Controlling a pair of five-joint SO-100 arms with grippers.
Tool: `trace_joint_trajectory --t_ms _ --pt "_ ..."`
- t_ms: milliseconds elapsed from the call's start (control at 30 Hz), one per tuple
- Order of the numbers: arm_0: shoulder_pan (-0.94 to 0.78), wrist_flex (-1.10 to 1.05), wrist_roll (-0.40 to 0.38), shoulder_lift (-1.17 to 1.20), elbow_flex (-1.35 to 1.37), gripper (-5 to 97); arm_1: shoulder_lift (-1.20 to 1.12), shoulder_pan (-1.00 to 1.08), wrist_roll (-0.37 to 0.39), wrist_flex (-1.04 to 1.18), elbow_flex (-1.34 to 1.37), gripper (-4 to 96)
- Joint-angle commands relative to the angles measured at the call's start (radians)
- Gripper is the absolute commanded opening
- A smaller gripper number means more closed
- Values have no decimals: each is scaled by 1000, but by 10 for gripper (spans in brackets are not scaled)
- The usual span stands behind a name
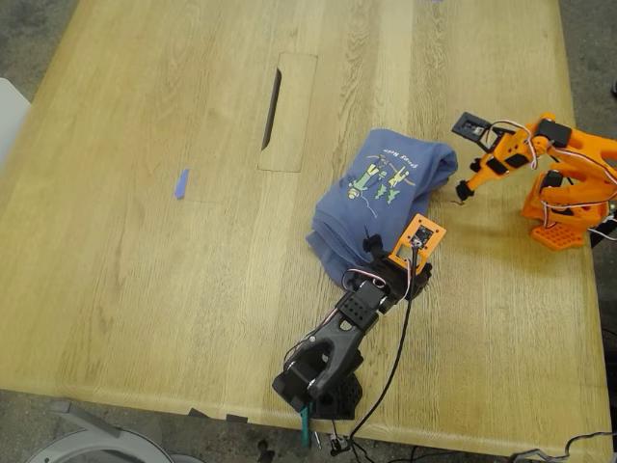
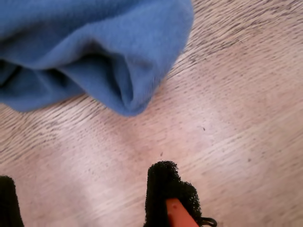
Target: Fold a T-shirt
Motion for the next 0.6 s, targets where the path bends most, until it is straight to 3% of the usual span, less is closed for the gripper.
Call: trace_joint_trajectory --t_ms 0,100,200,433,567 --pt "-34 -61 35 2 -57 559 32 2 6 26 -44 387" --pt "-89 -89 104 -9 -66 491 -32 -15 8 -8 -137 272" --pt "-156 -179 178 -26 -64 338 -156 -67 11 -78 -270 2" --pt "-328 -373 212 -127 -115 31 -571 -170 -21 -224 -649 1" --pt "-400 -495 202 -210 -121 0 -750 -210 -34 -377 -713 1"
